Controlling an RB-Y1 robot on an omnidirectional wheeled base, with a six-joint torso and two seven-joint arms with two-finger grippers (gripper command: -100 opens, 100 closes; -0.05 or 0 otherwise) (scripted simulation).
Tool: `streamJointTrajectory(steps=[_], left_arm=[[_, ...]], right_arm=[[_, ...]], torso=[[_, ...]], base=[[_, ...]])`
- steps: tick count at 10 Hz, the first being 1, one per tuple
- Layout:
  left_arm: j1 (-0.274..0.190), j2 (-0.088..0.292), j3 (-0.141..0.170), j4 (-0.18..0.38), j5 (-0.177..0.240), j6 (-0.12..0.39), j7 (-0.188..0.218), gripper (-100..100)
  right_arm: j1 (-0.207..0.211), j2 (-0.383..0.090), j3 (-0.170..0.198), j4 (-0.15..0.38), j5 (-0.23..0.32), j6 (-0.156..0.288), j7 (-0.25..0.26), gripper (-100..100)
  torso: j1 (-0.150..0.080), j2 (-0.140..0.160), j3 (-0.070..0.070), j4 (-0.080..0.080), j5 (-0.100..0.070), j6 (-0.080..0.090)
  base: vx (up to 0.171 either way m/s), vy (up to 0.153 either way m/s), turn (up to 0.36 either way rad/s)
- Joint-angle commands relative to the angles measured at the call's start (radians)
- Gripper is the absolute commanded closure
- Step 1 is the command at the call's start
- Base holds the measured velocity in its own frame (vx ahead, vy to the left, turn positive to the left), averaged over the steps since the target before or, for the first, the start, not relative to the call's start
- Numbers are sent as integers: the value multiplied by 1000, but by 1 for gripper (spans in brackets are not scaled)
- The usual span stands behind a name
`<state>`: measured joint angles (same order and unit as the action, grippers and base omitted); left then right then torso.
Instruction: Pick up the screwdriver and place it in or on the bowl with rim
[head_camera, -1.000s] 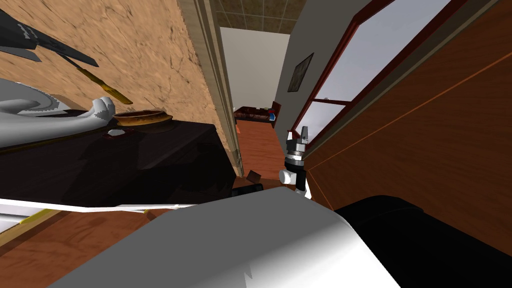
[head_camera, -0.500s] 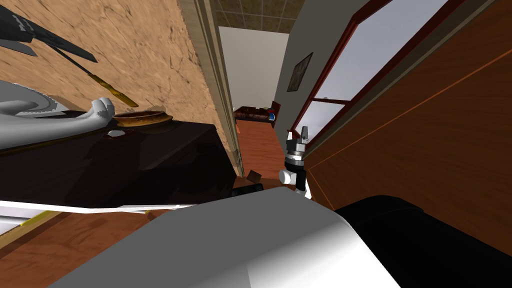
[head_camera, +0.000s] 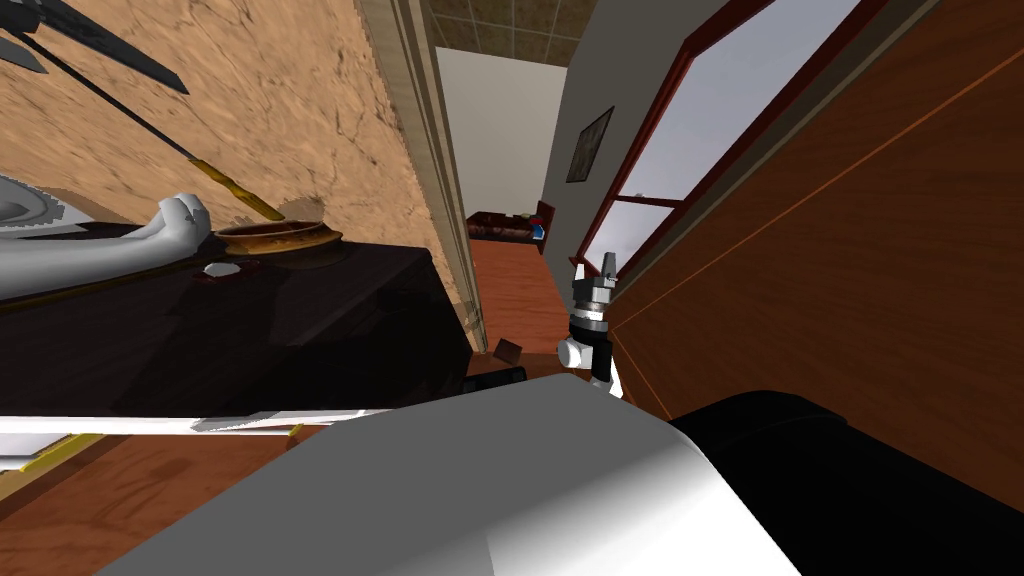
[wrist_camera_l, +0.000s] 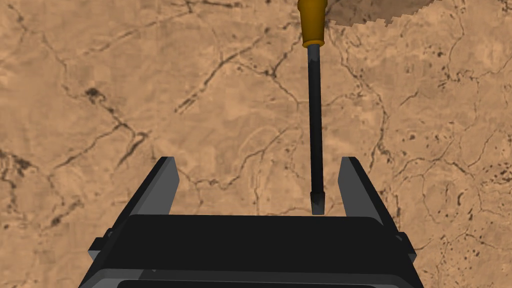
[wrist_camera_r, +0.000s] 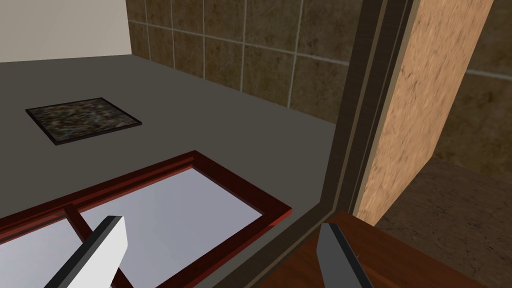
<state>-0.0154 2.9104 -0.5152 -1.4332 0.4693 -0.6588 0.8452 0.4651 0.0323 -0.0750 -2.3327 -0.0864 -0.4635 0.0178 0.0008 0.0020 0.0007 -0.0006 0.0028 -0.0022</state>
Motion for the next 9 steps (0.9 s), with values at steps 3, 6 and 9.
streamJointTrajectory(steps=[3, 6, 9], left_arm=[[2, 18, -1, 0, 8, -6, 13, -100], [2, 18, -1, 0, 8, -6, 13, -100], [2, 18, -1, 0, 8, -6, 13, -100]], right_arm=[[0, 0, 0, 0, 0, 0, 0, 0], [0, 0, 0, 0, 0, 0, 0, 0], [0, 0, 0, 0, 0, 0, 0, 0]], torso=[[-1, -2, -1, 0, 0, 0], [0, -2, -1, -1, 0, 0], [-1, -3, -2, -1, 0, 0]], base=[[-2, 2, -6], [-3, 3, -11], [5, -5, 16]])
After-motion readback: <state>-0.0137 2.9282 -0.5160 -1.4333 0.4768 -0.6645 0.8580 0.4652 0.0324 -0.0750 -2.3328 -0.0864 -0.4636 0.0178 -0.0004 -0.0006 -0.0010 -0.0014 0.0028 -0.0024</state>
